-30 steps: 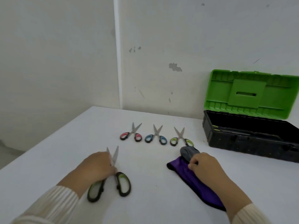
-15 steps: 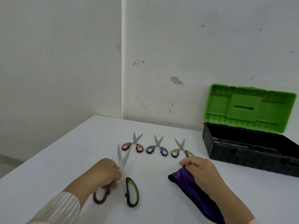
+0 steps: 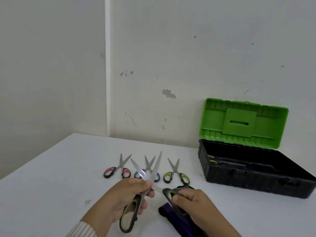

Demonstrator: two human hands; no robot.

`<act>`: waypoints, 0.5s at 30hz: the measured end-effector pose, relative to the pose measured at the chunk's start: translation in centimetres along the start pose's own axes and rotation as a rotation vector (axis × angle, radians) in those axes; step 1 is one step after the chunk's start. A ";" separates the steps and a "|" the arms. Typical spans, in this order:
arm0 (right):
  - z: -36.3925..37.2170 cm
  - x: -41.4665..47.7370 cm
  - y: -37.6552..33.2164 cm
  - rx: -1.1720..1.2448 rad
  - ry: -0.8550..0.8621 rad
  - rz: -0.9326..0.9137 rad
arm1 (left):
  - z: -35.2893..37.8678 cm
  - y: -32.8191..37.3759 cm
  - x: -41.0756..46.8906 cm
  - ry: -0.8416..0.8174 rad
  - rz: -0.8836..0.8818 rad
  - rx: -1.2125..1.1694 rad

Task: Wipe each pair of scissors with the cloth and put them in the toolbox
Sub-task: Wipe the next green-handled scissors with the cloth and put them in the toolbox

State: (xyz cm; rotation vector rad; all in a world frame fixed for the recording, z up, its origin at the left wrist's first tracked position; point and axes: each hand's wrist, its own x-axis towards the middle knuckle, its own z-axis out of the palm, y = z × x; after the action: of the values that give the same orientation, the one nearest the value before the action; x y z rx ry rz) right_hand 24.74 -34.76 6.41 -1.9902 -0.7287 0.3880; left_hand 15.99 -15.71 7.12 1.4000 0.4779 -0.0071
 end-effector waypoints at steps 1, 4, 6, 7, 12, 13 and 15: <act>-0.4 0.0 0.1 0.012 0.002 0.039 | 0.0 -0.1 0.1 -0.009 0.005 0.033; -1.6 0.0 0.8 0.163 0.066 0.112 | 0.0 -0.6 0.1 -0.050 0.007 0.131; -2.7 -0.1 0.6 0.258 0.241 0.121 | -0.1 -0.9 -0.1 -0.089 -0.010 0.215; -3.0 -0.2 0.4 0.282 0.298 0.088 | -0.1 -1.0 -0.1 -0.105 -0.018 0.252; 0.3 -0.7 -1.0 -0.143 0.263 -0.215 | 1.0 -1.6 0.0 -0.139 -0.022 0.345; 1.6 -0.6 -1.0 -0.278 0.229 -0.271 | 1.3 -1.7 0.0 -0.143 -0.017 0.354; 3.2 0.0 -0.4 -0.435 0.190 -0.353 | 1.6 -2.0 0.0 -0.144 -0.011 0.366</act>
State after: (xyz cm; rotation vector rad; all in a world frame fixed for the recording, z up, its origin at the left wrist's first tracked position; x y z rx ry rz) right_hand 22.87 -32.45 5.16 -2.2001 -1.0857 -0.1841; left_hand 15.93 -17.56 5.33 1.7411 0.3750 -0.2121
